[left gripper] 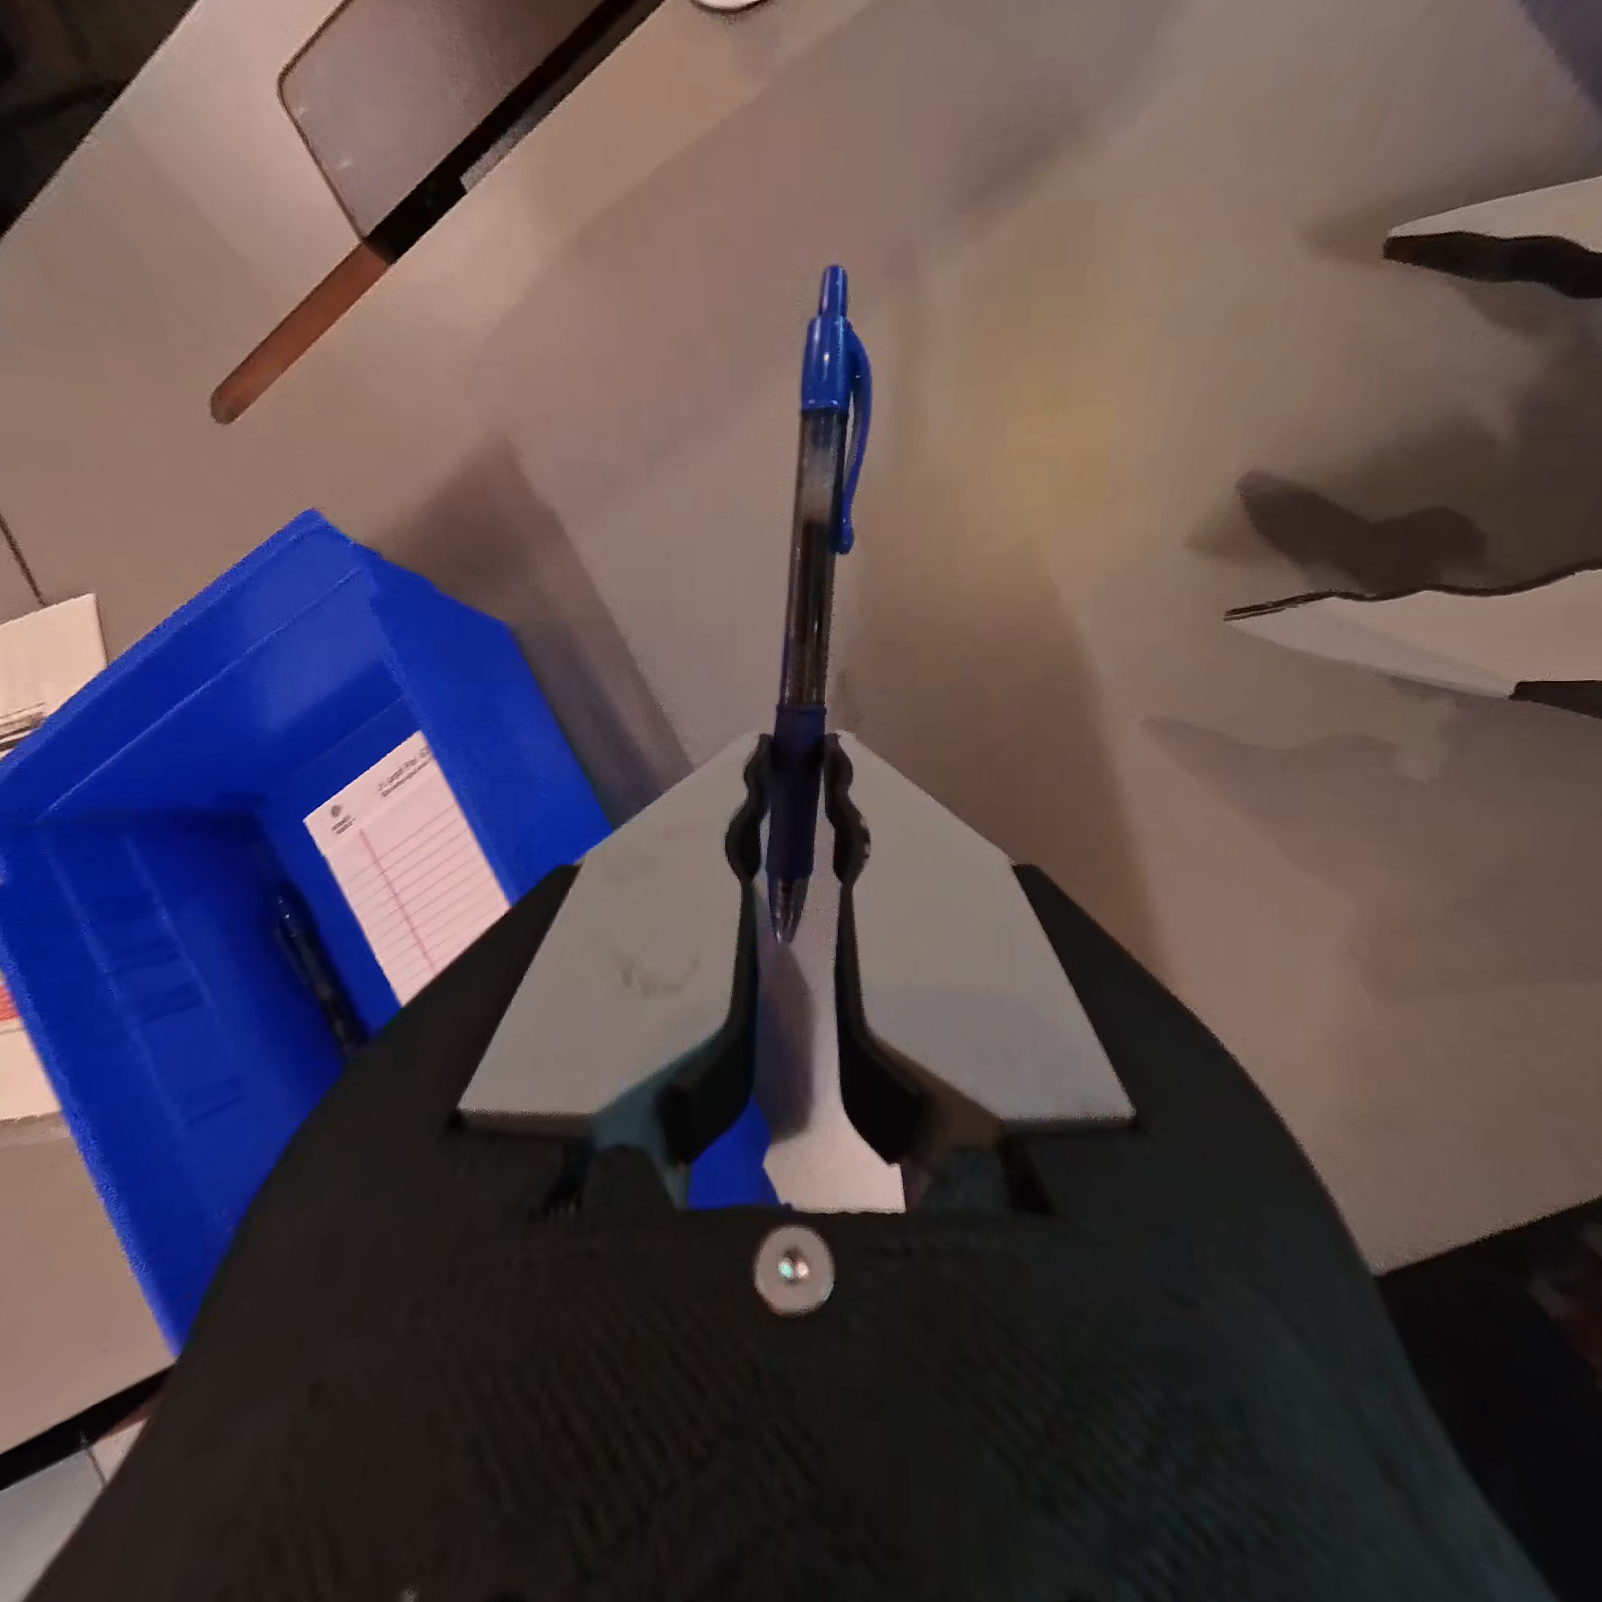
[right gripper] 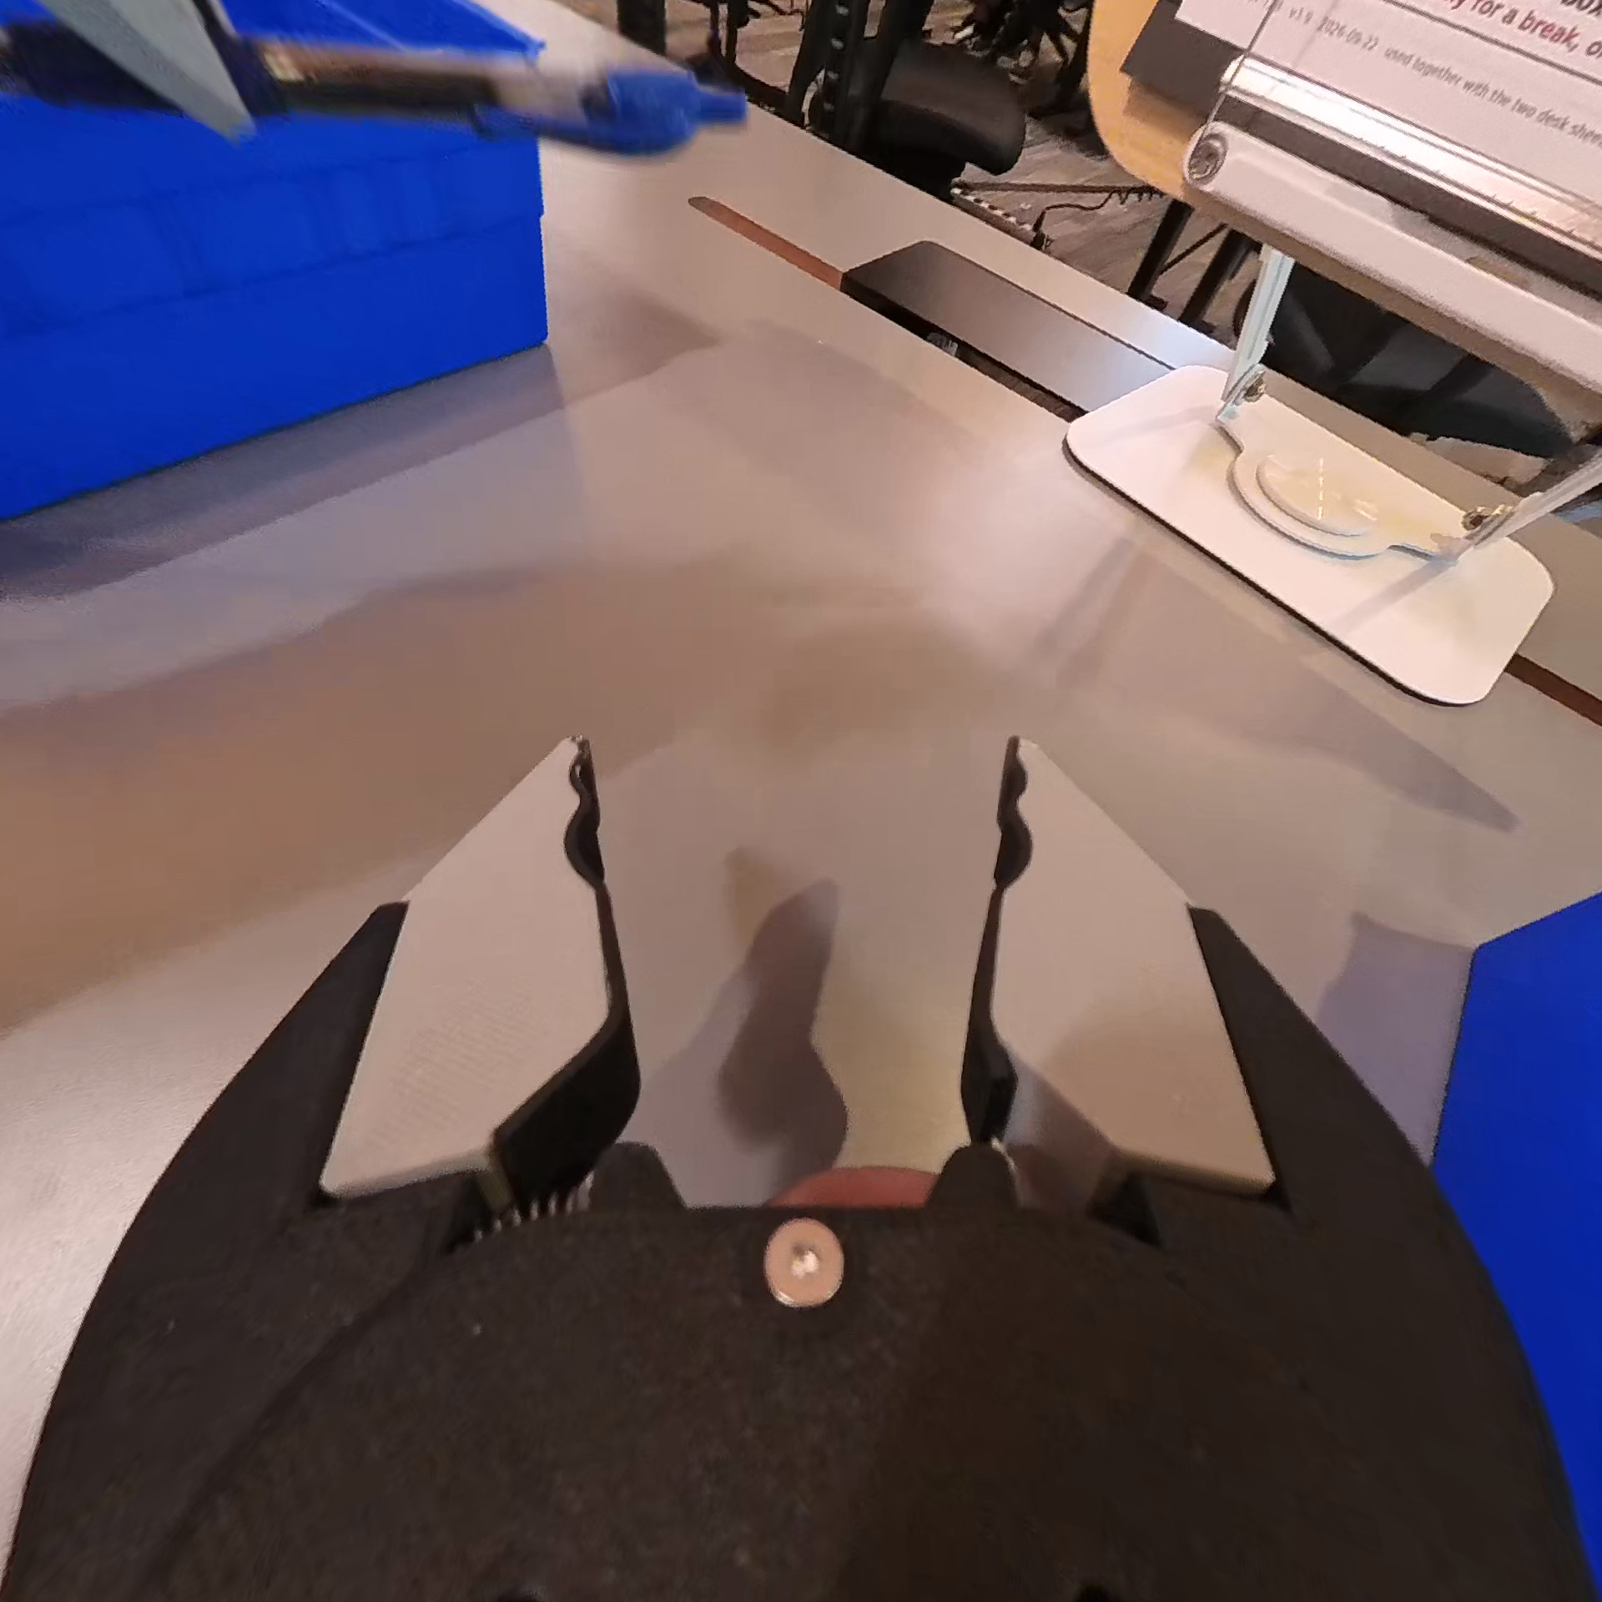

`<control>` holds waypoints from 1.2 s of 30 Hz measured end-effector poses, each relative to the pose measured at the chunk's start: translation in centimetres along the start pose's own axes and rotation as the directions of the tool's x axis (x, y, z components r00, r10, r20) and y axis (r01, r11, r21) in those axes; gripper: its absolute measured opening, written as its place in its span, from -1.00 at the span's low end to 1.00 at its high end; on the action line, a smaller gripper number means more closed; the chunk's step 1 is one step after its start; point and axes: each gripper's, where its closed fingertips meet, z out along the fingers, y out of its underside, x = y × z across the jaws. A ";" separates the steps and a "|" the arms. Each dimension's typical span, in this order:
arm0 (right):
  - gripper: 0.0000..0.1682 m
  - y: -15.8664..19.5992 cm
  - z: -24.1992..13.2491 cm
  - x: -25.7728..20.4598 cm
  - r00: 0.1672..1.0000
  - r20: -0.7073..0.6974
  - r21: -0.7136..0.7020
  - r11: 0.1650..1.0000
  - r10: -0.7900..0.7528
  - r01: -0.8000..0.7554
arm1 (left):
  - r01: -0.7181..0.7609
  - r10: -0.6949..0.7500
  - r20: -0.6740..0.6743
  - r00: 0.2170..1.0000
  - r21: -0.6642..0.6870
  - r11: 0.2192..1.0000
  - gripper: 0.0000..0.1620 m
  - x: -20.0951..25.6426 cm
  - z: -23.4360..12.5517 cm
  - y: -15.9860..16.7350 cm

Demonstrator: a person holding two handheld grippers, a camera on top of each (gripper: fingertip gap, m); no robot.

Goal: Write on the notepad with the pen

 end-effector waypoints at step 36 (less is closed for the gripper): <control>0.05 -1.4 -1.7 4.0 0.987 -0.080 0.094 0.987 0.137 -0.129 | 0.046 -0.068 -0.260 0.963 -0.090 0.995 -0.88 12.4 12.4 -0.4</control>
